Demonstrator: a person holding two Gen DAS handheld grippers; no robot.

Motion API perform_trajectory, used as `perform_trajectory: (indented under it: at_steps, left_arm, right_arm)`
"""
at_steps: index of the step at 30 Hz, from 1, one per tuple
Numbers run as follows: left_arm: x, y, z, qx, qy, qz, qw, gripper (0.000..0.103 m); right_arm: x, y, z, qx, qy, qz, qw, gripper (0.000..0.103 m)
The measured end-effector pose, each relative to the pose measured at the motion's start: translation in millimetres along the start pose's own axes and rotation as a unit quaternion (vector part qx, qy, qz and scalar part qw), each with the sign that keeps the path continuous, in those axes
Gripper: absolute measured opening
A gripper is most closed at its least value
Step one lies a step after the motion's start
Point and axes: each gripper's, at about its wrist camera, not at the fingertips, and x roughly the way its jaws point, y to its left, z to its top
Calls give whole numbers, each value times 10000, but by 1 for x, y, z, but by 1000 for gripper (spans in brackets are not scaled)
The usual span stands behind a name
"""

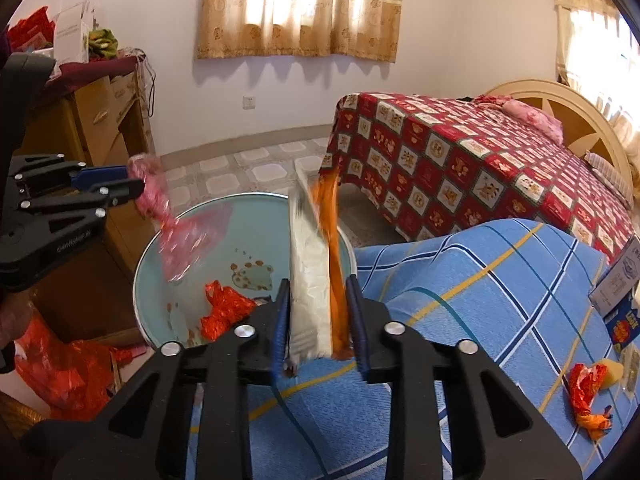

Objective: Collect trash
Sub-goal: 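Open the left tool to drop the pink bag while the right tool releases the wrapper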

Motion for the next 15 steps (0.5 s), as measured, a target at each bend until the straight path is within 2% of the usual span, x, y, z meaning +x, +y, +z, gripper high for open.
perform_trajectory:
  at_steps: [2,5,7,9,12,15]
  left_arm:
    - [-1,0,1,-7,-39,20,10000,52]
    - [-1,-1,1,0,-25,-7,10000,54]
    - [-1,-1,0,0,-30,-4,10000,62]
    - [-2,-3,0,-8,-50,30,10000,75]
    - [-1,-4,0,-10,-37,11,10000,78]
    - [-1,-9,-2,11,-8,-18,10000,82]
  right_arm:
    - [1,-1,-1,35,14,-7,10000,40]
    - [0,-3,-3,77,24,5,10000,48]
    - [-1,-3,-4,96,1,2,10000,53]
    - [-4,-5,-6,114,-21,-26,9999,57]
    - [-9,-9,-12,168,-44,-84,9998,64]
    - [-15,-16,-19,263,-25,-178,9995,66]
